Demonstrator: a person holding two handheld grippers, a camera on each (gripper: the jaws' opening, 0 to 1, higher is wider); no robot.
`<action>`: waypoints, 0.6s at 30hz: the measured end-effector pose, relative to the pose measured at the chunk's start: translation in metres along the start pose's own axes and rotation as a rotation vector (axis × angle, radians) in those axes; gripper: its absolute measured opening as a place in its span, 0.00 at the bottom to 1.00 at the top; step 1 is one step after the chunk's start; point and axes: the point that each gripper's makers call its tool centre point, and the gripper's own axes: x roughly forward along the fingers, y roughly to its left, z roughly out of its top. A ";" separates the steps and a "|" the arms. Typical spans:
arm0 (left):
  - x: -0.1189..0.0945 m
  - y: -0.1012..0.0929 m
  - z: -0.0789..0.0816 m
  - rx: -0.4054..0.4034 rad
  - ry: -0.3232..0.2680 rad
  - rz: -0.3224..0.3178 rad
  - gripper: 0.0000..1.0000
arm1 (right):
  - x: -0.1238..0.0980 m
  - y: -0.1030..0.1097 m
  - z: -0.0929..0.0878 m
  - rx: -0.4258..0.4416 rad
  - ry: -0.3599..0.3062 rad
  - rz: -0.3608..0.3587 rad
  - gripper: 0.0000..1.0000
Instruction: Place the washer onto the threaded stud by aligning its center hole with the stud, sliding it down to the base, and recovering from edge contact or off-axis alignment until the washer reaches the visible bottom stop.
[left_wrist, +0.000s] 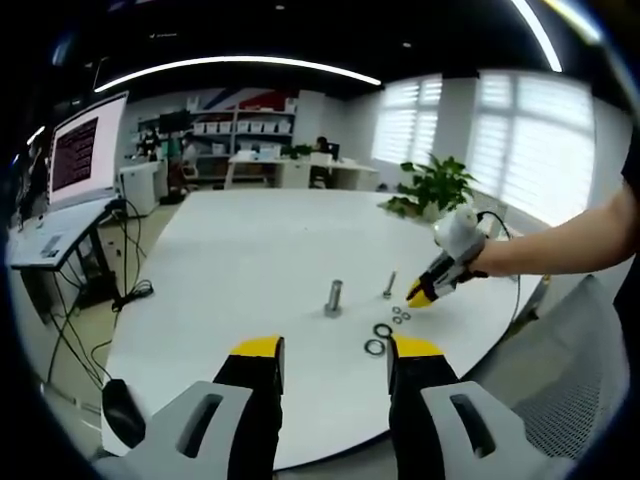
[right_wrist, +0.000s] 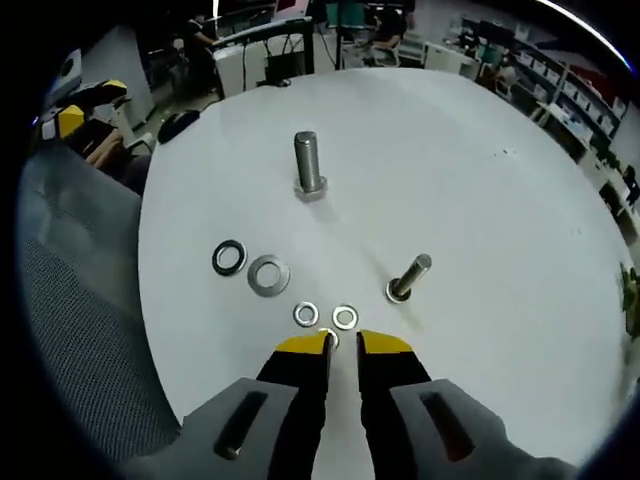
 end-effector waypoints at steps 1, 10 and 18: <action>0.000 0.000 0.000 0.000 0.000 0.000 0.39 | 0.002 0.002 -0.001 -0.009 0.010 0.009 0.14; 0.000 0.000 0.001 -0.002 -0.002 -0.002 0.38 | 0.009 0.007 -0.009 -0.079 0.079 0.029 0.16; 0.000 0.000 0.000 -0.002 0.001 -0.001 0.38 | 0.012 0.006 -0.009 -0.103 0.104 0.034 0.16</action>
